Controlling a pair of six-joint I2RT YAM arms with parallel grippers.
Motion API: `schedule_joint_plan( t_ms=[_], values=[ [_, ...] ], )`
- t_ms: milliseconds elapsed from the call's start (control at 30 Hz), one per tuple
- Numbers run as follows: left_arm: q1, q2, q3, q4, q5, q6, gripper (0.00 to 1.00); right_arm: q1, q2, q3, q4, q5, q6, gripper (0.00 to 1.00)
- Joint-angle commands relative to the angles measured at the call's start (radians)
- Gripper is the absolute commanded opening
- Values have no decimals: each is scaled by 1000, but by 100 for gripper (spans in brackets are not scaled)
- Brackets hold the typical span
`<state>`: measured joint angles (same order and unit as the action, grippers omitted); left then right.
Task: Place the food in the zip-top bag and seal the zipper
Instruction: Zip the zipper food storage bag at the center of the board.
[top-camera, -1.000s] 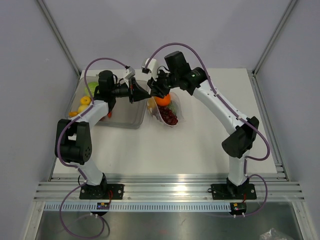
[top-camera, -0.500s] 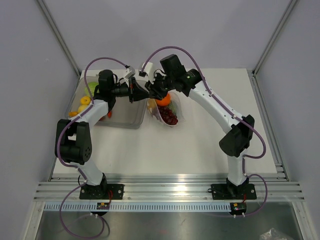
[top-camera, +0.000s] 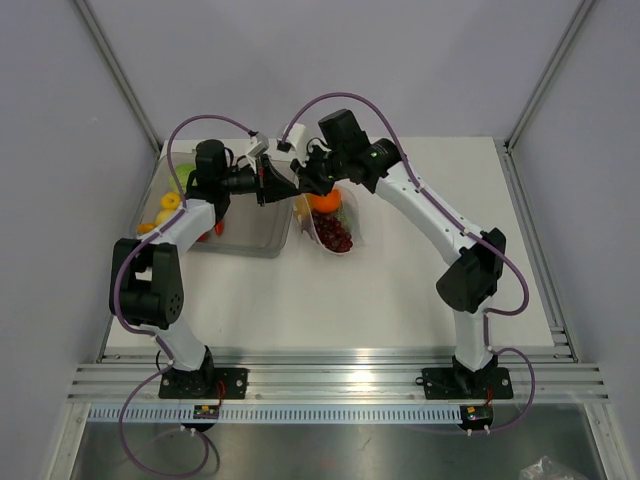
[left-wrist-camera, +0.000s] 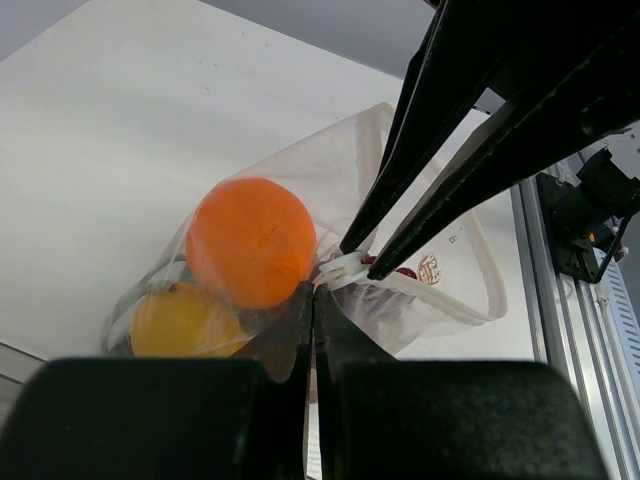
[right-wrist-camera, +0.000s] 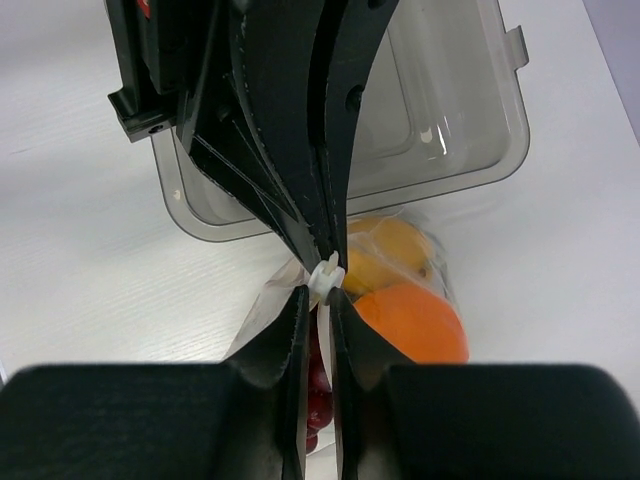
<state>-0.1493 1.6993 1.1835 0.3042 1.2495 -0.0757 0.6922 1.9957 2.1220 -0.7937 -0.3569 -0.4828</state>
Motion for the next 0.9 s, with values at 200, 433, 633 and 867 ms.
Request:
schedule_joint_plan(
  t_ms=[200, 433, 633, 867],
  values=[
    [1, -38, 28, 35, 25, 25, 0, 13, 37, 27, 53, 18, 38, 31],
    [4, -38, 33, 23, 21, 21, 0, 12, 26, 6, 77, 36, 56, 4],
    [22, -20, 59, 19, -35, -48, 0, 13, -46, -105, 143, 56, 84, 0],
    [42, -20, 45, 88, -74, -119, 0, 13, -123, -244, 198, 101, 121, 0]
  ],
)
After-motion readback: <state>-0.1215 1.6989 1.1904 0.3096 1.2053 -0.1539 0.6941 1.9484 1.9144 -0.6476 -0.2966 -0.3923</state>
